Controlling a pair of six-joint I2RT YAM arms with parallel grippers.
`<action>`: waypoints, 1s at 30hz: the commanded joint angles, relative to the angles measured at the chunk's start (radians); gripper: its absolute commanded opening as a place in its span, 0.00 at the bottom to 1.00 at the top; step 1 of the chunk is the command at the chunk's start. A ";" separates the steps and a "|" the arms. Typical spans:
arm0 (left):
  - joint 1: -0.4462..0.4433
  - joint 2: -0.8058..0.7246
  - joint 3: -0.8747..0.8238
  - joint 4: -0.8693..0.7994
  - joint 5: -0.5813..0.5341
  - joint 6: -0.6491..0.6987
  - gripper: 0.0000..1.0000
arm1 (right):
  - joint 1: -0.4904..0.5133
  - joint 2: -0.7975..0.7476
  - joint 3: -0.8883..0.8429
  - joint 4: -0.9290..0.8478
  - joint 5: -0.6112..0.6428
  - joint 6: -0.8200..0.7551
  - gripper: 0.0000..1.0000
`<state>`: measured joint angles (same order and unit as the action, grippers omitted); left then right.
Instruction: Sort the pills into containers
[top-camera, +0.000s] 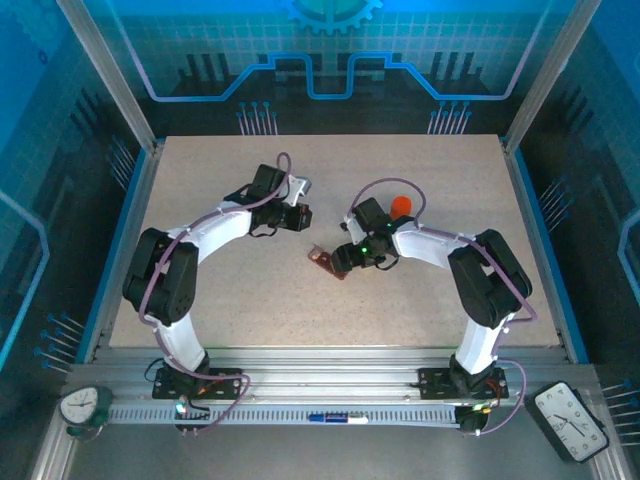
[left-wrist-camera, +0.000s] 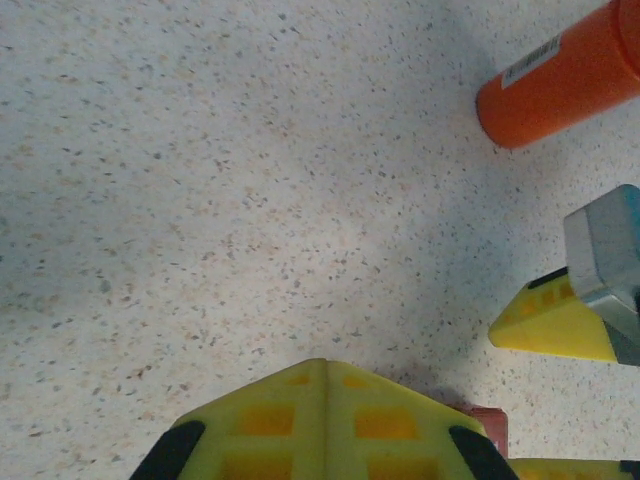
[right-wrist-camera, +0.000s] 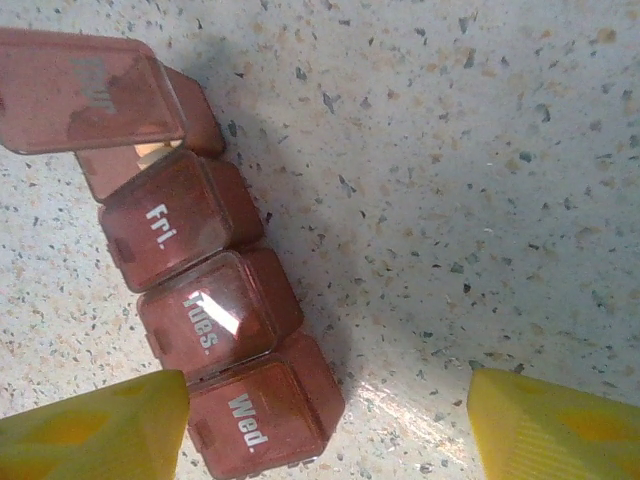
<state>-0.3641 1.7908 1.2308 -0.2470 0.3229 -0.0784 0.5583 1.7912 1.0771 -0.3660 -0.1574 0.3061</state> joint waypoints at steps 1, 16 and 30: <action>-0.033 0.029 0.050 -0.062 0.015 0.038 0.01 | 0.017 0.031 0.011 -0.007 0.015 -0.017 0.74; -0.099 0.105 0.116 -0.198 -0.034 0.064 0.00 | 0.015 0.050 -0.014 0.007 0.022 -0.004 0.73; -0.101 0.096 0.098 -0.289 -0.050 0.071 0.00 | 0.009 0.054 -0.028 0.014 0.019 0.001 0.72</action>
<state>-0.4610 1.8977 1.3289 -0.4892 0.2840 -0.0246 0.5583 1.8198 1.0729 -0.3408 -0.1623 0.3069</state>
